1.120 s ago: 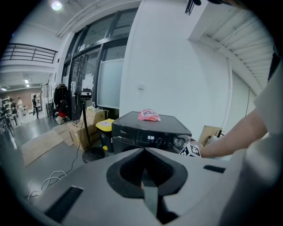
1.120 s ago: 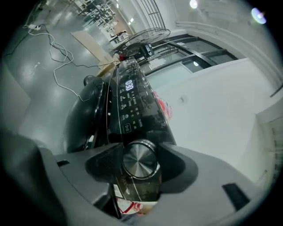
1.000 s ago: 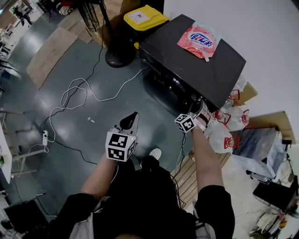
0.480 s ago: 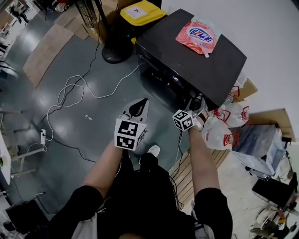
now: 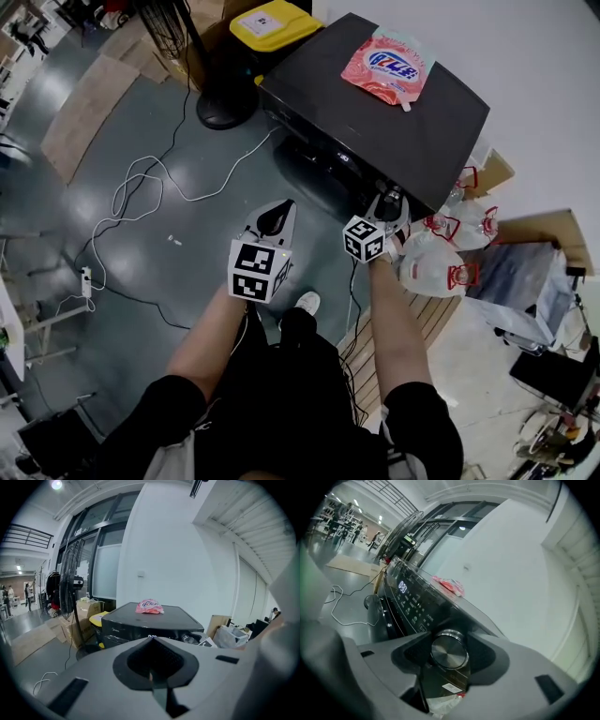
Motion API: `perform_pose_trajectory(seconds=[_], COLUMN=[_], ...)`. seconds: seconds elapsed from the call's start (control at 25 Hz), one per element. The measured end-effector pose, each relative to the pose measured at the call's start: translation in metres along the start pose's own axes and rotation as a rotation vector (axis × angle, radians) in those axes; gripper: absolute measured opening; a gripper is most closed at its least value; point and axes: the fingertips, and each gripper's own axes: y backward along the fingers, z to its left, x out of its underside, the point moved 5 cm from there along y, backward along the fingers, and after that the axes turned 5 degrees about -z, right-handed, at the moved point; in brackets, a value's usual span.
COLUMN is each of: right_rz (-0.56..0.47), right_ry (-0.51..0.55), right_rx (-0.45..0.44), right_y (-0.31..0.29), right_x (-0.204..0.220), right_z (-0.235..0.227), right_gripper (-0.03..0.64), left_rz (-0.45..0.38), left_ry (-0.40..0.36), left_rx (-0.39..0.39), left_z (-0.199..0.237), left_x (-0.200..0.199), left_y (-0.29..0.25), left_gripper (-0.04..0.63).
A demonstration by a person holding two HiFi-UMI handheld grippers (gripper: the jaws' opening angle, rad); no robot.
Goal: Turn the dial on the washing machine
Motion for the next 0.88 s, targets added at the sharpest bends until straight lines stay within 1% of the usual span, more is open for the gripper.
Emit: perform_pose_trajectory(seconds=[0.24,0.6,0.68,0.88], right_rz=[0.010,0.043,0.055,0.076], right_ry=[-0.070,-0.248,-0.302,-0.493], right_rx=[-0.001,0.025,0.026,0.010], right_y=[-0.001,0.001,0.001,0.004], right_x=[-0.001,-0.001,0.000,0.000], right_z=[-0.004,-0.008,-0.010,-0.019], right_gripper=[0.239,0.241,0.242,0.245], left_rz=[0.000,-0.001,0.001,0.001], left_ry=[-0.005,-0.010,-0.012,-0.016], left_rx=[0.007,0.015,0.018,0.026], left_z=[-0.005,-0.010,-0.012,-0.016], left_x=[-0.004,-0.003,-0.003,-0.007], left_y=[-0.004,-0.004,-0.005,-0.005], left_gripper=[0.006,0.006,0.006,0.006])
